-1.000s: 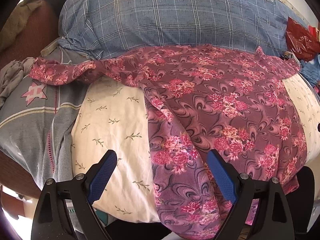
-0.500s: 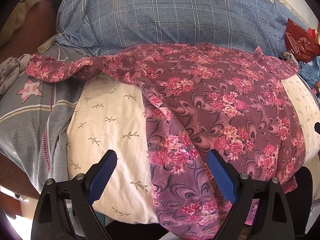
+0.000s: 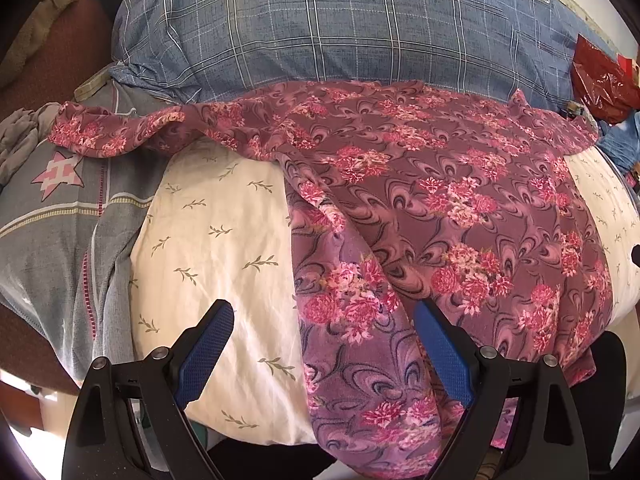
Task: Fold small clothes
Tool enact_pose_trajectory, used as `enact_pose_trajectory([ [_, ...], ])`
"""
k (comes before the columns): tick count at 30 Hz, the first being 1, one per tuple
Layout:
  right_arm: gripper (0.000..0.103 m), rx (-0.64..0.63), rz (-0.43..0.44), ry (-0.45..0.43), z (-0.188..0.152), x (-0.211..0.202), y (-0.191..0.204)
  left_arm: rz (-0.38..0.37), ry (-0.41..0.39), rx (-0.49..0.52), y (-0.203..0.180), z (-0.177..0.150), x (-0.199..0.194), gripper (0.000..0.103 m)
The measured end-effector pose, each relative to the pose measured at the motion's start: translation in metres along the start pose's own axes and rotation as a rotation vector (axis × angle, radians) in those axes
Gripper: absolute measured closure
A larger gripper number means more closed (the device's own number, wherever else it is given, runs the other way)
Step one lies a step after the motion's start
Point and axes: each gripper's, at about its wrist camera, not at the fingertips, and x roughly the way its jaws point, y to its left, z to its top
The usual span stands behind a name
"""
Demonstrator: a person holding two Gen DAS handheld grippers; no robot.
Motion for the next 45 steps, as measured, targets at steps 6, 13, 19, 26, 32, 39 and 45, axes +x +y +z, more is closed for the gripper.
enact_pose_trajectory([
  [6,0.009,0.0,0.003,0.003,0.0,0.0,0.0,0.003,0.003,0.0,0.001,0.0,-0.001,0.011],
  [13,0.01,0.019,0.032,0.075,-0.011,0.011,-0.014,0.059,0.046,-0.149,0.056,0.011,0.0,0.012],
  [19,0.01,0.091,0.131,0.2,-0.039,0.033,-0.029,-0.056,0.202,-0.168,0.056,-0.002,0.019,0.012],
  [26,0.013,0.091,0.218,0.291,-0.063,0.054,-0.013,-0.161,0.253,-0.067,0.016,-0.008,0.024,0.012],
  [32,0.013,0.06,0.202,0.283,-0.07,0.06,0.0,-0.165,0.352,-0.102,0.0,-0.003,0.055,0.013],
  [39,0.087,0.045,0.214,0.211,-0.074,0.044,-0.003,-0.103,0.327,-0.09,-0.006,0.004,0.058,0.081],
  [45,0.097,0.183,0.407,0.094,-0.051,0.002,-0.042,-0.191,0.334,-0.216,0.043,0.013,0.037,0.091],
])
